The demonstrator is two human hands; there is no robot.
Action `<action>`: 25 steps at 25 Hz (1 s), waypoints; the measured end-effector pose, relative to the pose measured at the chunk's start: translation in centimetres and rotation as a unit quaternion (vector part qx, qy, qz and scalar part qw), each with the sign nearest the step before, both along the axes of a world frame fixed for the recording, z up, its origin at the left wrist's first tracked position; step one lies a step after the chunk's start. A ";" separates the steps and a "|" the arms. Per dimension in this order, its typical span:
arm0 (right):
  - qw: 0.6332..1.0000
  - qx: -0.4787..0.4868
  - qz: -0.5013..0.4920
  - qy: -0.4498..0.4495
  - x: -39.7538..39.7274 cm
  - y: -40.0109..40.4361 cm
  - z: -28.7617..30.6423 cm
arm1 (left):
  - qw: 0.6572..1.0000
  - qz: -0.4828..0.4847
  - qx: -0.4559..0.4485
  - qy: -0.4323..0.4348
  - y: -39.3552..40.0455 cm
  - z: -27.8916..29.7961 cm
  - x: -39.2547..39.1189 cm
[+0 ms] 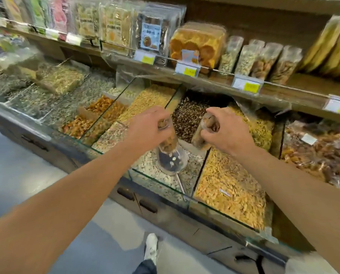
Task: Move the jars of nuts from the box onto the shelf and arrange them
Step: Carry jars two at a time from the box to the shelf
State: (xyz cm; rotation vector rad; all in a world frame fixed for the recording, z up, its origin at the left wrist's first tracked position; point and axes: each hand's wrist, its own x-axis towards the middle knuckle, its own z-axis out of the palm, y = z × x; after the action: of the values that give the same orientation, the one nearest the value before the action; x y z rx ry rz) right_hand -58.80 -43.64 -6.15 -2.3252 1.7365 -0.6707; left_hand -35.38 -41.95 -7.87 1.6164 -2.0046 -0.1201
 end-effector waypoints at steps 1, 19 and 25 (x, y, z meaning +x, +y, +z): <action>1.000 0.000 -0.015 0.002 -0.5 -1.1 0.2 | 1.000 -0.015 0.001 -0.005 -1.9 0.4 -0.6; 0.958 -0.081 -0.274 0.012 -19.2 -12.5 7.3 | 0.958 -0.284 -0.027 0.018 -24.1 5.1 -20.0; 0.952 -0.107 -0.288 -0.006 -26.6 -20.7 8.3 | 0.962 -0.271 -0.020 0.025 -28.5 5.6 -26.7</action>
State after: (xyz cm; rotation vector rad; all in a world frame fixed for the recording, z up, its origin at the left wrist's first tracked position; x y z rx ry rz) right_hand -85.38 -64.34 2.16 -1.9063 2.4699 -0.9986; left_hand -62.08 -70.46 -2.24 0.9892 -2.3396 -0.3166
